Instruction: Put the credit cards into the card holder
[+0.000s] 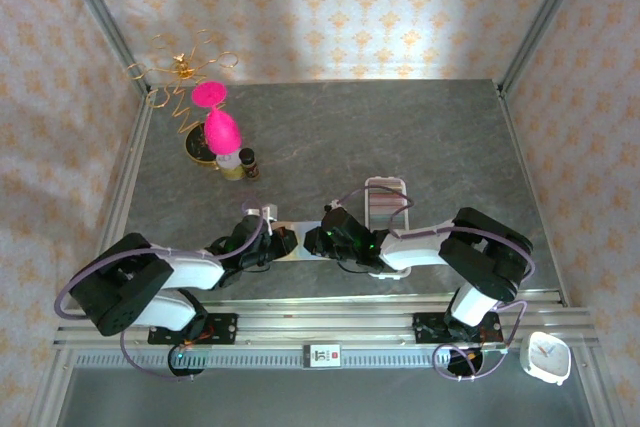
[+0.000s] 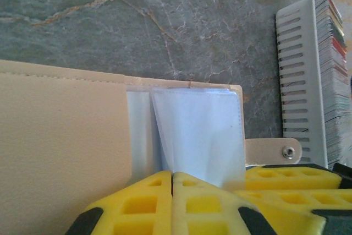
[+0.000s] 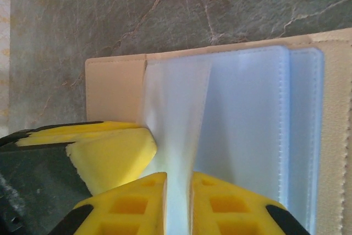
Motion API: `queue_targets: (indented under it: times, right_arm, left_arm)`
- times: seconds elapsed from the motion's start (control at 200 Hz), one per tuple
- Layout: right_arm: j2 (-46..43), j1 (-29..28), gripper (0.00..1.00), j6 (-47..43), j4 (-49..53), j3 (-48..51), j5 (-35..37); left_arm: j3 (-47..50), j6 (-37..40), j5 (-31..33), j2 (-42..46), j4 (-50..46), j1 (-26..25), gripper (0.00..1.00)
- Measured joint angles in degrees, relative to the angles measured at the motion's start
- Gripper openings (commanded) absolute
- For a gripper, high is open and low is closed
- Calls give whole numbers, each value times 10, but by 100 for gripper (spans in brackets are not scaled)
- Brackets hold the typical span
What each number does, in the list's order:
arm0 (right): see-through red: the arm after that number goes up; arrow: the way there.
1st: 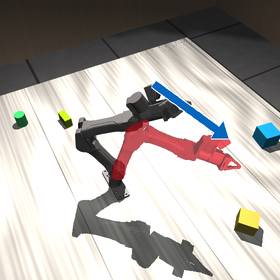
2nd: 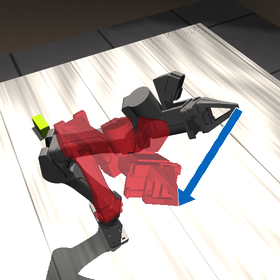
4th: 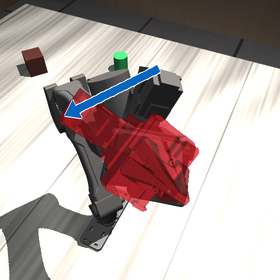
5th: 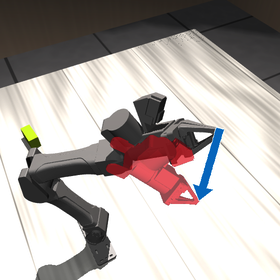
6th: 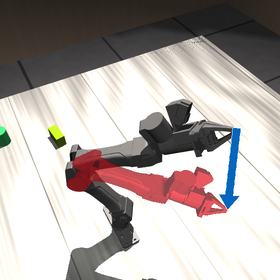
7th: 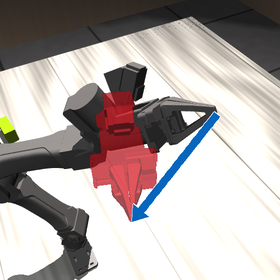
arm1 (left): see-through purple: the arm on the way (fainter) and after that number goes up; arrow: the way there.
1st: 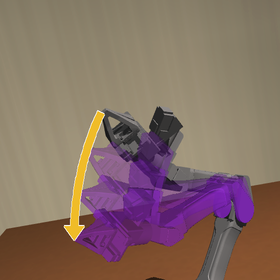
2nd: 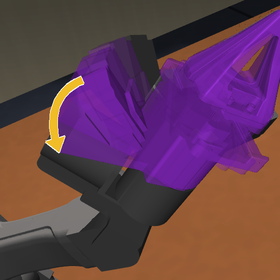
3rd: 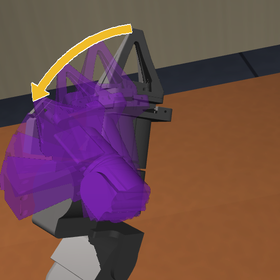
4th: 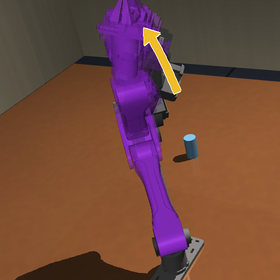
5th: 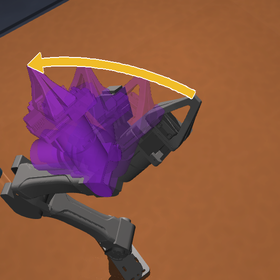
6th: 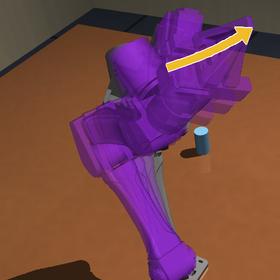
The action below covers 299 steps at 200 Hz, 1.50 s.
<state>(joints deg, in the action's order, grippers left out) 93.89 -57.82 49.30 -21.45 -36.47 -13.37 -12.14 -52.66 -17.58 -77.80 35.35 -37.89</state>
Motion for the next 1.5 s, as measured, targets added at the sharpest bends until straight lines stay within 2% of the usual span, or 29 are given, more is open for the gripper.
queue_targets:
  times: [0.07,0.145,0.225,0.29,0.626,0.736,0.931,1.031,1.171,1.406,1.497]
  right_arm:
    - [2,0,0,-1,0,-1,0]
    - [1,0,0,2,0,-1,0]
    - [0,-2,0,2,6,-1,4]
    - [-9,-3,0,2,13,3,12]
    - [-68,-7,0,5,49,30,37]
    - [-82,-9,0,5,52,36,38]
    - [-91,-10,0,2,53,36,37]
    - [-91,-13,0,-3,55,34,35]
    - [-68,-14,5,-13,61,0,30]
    - [-1,-14,14,-27,56,-63,13]
    - [18,-14,23,-29,51,-75,5]
  left_arm:
    - [0,0,0,8,-2,0,0]
    - [0,0,-2,15,-4,-2,5]
    - [0,0,-3,21,-6,-4,17]
    - [1,-4,-5,30,-10,-7,22]
    - [6,-4,8,117,-61,-7,22]
    - [13,-4,33,157,-91,-7,22]
    - [21,-4,97,217,-160,-7,30]
    - [23,-4,126,234,-185,-7,29]
    - [37,-4,147,234,-195,-7,28]
    - [40,-2,137,186,-194,-7,20]
    - [41,0,121,174,-183,-7,16]
